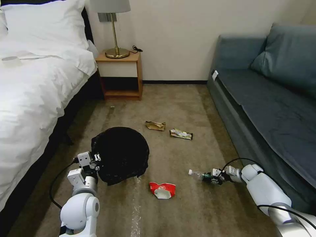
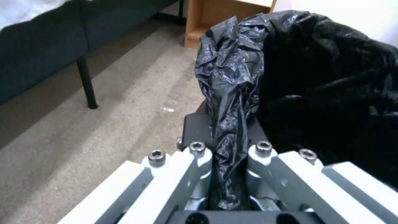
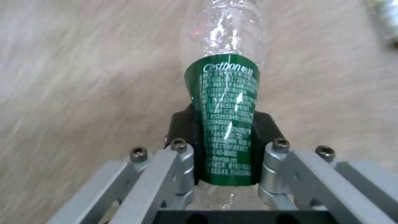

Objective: Pick up the trash bin, then pick up the garbage on the floor and place it into the trash bin.

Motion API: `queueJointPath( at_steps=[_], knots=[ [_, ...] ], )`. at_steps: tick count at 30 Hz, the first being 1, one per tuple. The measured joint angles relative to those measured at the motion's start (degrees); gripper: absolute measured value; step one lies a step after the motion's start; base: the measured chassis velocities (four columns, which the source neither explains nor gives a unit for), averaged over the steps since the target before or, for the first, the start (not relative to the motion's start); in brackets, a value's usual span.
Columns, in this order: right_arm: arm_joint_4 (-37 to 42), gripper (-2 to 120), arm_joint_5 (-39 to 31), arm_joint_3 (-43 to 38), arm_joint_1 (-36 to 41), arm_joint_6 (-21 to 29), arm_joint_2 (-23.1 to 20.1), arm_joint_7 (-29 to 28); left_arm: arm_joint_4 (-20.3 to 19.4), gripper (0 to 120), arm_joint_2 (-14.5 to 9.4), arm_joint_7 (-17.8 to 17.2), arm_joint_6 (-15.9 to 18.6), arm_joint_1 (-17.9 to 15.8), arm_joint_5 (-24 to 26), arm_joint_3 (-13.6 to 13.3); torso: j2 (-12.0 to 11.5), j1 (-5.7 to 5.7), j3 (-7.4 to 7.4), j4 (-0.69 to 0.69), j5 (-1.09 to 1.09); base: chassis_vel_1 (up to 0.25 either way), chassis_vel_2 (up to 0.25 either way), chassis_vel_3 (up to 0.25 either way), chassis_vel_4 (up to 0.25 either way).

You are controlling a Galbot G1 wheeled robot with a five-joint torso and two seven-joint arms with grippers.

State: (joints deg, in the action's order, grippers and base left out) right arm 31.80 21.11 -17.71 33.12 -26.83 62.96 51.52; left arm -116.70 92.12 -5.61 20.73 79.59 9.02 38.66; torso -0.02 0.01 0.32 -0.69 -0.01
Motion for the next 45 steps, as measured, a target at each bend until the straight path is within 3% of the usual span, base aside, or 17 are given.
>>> queueJointPath(
  at_steps=[8,9,13,18,22,24,33,45],
  knots=[
    [5.7,18,-14.9,-1.9,0.4,-1.1,-0.2,-1.0,1.2,5,0.0,-0.2,0.0,-0.8,0.1,-0.2,0.0,0.0,0.01,0.0,0.0,0.0,0.0,0.0,0.0],
    [8.0,18,-19.5,-1.5,0.6,-1.1,0.1,-2.7,1.7,5,0.0,-0.2,0.0,-1.0,0.2,-0.3,0.0,0.0,0.0,0.0,-0.01,0.0,0.0,0.0,0.0],
    [13.1,18,-25.3,-0.2,1.5,-0.9,0.5,-6.0,2.3,5,0.0,-0.4,0.0,-1.5,0.6,-0.6,0.0,0.0,0.0,0.01,0.01,0.0,0.0,0.0,0.0],
    [28.4,18,-36.4,4.6,5.0,2.6,-0.8,-12.8,3.2,5,0.0,-0.6,0.0,-2.5,0.7,-1.4,0.0,0.0,0.0,-0.01,-0.01,0.0,0.0,0.0,0.0],
    [35.9,18,-40.3,7.6,6.7,3.9,-1.1,-16.6,3.6,5,0.0,-0.7,0.1,-2.9,0.6,-1.7,0.0,0.0,0.0,-0.01,-0.03,0.0,0.0,0.0,0.0],
    [43.5,18,-43.7,11.6,8.2,5.5,-0.3,-21.2,3.7,5,0.0,-0.7,0.1,-3.0,0.3,-2.1,0.0,0.0,0.0,0.01,-0.01,0.0,0.0,0.0,0.0],
    [52.2,18,-47.9,20.3,9.3,8.7,5.4,-29.2,3.7,5,0.0,-0.7,0.1,-3.0,-0.3,-2.8,0.0,0.0,0.0,0.02,-0.01,0.0,0.0,0.0,0.0],
    [53.0,18,-45.6,27.5,10.8,8.8,8.8,-30.7,3.5,5,0.0,-0.6,0.4,-2.9,-2.0,-3.6,0.0,0.0,0.0,0.0,-0.01,0.0,0.0,0.0,0.0]
  ],
)
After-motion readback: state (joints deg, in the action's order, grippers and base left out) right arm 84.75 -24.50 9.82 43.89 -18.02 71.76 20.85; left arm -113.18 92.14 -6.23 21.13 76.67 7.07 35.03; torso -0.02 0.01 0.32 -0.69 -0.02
